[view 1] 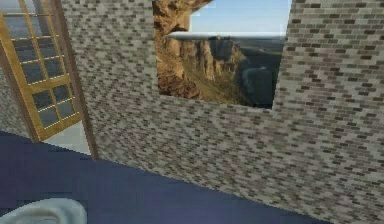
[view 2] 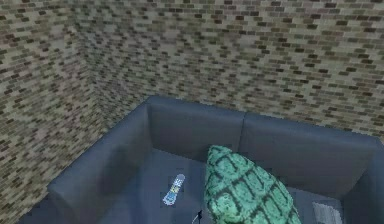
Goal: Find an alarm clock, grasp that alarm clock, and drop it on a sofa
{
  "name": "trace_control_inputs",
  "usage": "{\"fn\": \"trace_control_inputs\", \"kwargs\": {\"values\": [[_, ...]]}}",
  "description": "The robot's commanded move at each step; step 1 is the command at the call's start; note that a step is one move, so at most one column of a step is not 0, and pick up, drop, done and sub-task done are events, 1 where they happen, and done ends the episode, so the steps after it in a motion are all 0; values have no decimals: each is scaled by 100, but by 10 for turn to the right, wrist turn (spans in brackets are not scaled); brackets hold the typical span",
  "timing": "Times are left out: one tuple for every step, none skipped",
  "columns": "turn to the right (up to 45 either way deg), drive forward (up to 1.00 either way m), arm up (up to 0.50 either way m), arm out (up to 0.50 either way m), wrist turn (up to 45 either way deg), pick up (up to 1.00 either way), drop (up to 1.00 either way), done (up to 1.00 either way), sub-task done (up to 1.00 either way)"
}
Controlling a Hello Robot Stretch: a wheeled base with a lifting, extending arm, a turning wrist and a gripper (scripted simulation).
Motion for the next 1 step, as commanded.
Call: {"fn": "trace_control_inputs", "kwargs": {"values": [[0, 0, 10, 0, 0, 0, 0, 0, 0]]}}
